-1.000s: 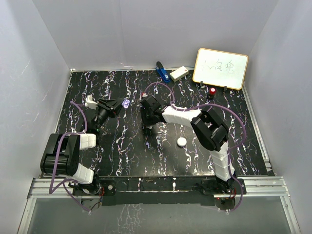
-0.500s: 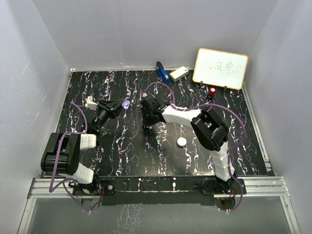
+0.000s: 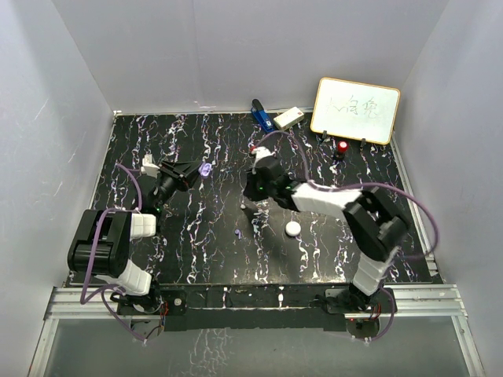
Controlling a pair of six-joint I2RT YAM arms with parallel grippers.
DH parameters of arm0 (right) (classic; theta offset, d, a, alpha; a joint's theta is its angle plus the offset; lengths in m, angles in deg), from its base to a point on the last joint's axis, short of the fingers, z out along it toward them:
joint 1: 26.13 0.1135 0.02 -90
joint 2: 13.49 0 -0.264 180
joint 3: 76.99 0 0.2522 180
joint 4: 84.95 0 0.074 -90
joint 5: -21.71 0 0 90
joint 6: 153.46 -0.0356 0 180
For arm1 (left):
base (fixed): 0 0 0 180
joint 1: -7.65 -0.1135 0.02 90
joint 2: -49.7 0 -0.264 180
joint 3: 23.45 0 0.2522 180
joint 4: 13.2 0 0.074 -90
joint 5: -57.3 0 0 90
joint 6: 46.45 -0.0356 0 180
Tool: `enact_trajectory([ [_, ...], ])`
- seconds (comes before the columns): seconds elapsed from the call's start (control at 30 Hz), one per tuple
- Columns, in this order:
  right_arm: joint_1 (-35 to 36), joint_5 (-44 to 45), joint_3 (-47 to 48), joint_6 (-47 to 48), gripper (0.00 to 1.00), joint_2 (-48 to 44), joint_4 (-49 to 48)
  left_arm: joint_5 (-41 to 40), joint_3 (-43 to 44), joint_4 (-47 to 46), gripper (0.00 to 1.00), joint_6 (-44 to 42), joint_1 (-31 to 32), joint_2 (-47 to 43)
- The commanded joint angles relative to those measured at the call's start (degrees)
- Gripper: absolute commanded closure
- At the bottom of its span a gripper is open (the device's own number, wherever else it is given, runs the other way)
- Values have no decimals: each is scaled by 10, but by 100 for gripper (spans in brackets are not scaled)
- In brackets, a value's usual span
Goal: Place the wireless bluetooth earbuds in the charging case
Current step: Pick up the earbud from the center of the board, then place the earbud in the charging case.
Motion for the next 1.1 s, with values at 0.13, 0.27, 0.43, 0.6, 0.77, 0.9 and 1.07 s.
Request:
enact_trajectory([
  [0.13,-27,-32,-168,99,100,-164,-403,26,35,-53,100,45,1,19],
  [0.27,-27,-67,-156,122,100,-167,-410,21,45,-55,100,66,17,26],
  [0.43,-29,-116,-182,117,100,-167,-522,0,57,-41,100,78,54,28],
  [0.6,-29,-157,-214,123,100,-163,-638,-12,64,-55,100,96,89,42],
  [0.77,-30,-172,-222,130,100,-164,-677,-11,70,-76,100,113,107,60],
  [0.9,-29,-177,-219,141,100,-163,-679,-7,76,-90,100,125,116,76],
  [1.07,-30,-185,-225,161,100,-156,-690,11,86,-121,100,150,122,96],
])
